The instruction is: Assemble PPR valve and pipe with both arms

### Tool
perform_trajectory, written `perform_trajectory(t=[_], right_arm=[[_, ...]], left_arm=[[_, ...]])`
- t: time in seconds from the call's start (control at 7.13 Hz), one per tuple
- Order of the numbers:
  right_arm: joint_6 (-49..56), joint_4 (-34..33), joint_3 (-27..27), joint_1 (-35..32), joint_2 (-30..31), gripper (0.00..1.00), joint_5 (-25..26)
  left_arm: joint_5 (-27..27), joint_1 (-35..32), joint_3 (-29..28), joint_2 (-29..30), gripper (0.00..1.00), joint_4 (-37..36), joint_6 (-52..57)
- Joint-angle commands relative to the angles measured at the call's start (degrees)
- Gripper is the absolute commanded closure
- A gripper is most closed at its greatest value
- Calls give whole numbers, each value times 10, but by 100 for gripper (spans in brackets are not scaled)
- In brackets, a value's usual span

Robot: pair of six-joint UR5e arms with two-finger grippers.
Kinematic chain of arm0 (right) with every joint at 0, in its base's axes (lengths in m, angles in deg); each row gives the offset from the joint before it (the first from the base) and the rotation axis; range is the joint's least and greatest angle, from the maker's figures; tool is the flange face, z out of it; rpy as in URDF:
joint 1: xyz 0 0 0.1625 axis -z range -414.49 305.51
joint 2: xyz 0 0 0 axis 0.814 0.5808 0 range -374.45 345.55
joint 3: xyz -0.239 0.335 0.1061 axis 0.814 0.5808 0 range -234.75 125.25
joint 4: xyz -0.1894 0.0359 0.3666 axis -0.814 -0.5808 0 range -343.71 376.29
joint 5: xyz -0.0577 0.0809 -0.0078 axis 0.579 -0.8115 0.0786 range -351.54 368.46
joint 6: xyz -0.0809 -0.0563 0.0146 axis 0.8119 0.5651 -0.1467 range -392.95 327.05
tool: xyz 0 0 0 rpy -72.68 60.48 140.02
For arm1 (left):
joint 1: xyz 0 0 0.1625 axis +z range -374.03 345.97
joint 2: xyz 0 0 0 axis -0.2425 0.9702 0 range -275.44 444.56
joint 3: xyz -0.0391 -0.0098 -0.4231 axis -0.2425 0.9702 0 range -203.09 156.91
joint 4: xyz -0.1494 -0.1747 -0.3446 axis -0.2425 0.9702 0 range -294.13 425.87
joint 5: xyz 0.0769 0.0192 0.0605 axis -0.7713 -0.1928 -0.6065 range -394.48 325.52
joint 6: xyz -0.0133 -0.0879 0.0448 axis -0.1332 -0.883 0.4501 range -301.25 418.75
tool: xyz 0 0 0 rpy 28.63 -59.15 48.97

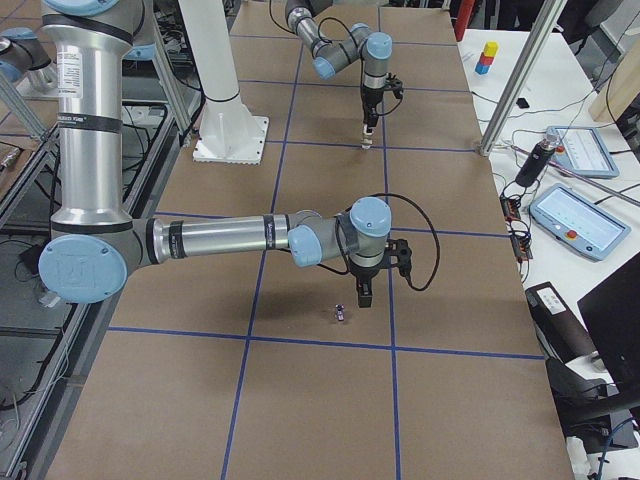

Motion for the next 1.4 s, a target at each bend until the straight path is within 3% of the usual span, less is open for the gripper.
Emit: perform_trajectory(t=[0.0,0.28,0.42,0.84,1.26], right_arm=[[1,1,8,16,0,0,1],[1,10,39,25,0,0,1],[-1,43,70,26,1,1,-1],[-20,65,87,34,7,1,-18],[-110,163,93,73,32,4,-16]], left_arm=[[9,-18,80,-43,37,-25,3],[37,-40,226,-133,38,-72,25],[37,-43,250,-149,38,-78,32],[37,-42,252,-150,38,-79,31],[37,-43,254,-150,38,-79,31]])
